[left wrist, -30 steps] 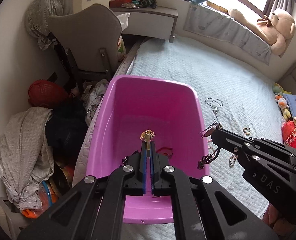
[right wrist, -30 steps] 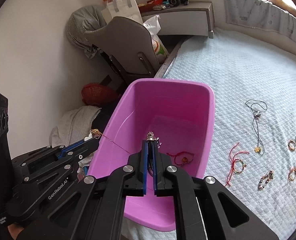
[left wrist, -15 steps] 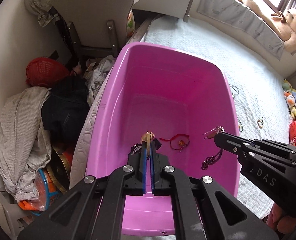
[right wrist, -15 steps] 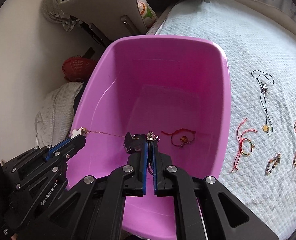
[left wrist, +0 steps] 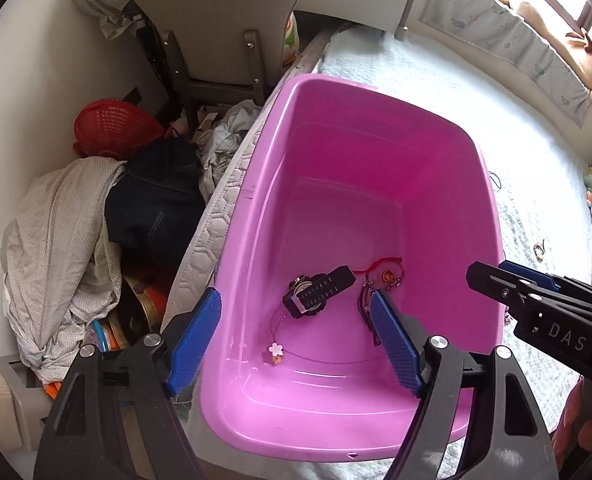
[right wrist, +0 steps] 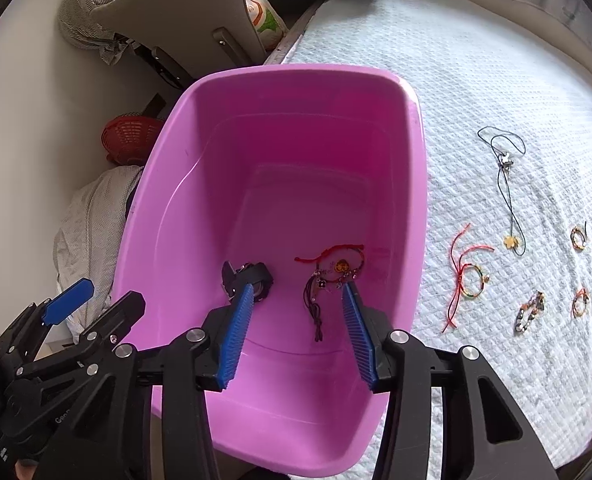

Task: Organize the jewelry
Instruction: 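Open both tools to drop the chain and pendant into the tub, then move both open tools back from the tub over the jewelry on the bed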

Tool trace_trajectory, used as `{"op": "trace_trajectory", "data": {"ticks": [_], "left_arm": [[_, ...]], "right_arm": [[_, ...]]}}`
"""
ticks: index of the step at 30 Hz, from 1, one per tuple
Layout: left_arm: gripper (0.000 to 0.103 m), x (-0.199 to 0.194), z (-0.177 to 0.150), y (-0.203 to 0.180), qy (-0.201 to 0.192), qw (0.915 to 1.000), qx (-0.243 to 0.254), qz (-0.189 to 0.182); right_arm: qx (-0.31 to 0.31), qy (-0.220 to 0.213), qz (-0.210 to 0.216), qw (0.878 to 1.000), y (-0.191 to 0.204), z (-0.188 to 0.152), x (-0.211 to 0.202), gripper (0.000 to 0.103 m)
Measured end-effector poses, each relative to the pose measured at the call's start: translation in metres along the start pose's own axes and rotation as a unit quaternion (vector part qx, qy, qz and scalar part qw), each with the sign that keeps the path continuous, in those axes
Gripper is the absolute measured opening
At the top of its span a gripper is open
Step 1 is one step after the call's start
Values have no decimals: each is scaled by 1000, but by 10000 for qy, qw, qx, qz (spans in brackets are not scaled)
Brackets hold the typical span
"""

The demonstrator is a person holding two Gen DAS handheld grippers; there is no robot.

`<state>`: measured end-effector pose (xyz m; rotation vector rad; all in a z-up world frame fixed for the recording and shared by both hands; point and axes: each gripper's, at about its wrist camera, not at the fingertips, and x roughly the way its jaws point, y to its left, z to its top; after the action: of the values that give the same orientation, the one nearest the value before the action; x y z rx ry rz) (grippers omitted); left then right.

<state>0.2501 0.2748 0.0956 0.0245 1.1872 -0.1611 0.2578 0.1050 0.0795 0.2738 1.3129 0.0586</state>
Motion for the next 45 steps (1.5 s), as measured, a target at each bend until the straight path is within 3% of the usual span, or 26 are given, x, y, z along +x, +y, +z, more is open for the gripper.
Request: {"op": "trace_trajectory", "data": {"ticks": [15,25,34,45], "left_arm": [[76,-21,-9,-5,-22,9994,0,335],[80,-50,-28,-27,-185,9988,-46,456],[82,-72,-60,-74,-309,9992,88,246],[88,-94,-119,-166,-365,9976,593,-42]], "right_arm": [[-130,-58,150,9998,-10,-14,-27,51],[-238,-125,240,9994,-36,-47,-57,57],[-65,-27,269,9996,-84,-100,-78,59],[283,-168,52,9994,-174,-196,-121,64]]}}
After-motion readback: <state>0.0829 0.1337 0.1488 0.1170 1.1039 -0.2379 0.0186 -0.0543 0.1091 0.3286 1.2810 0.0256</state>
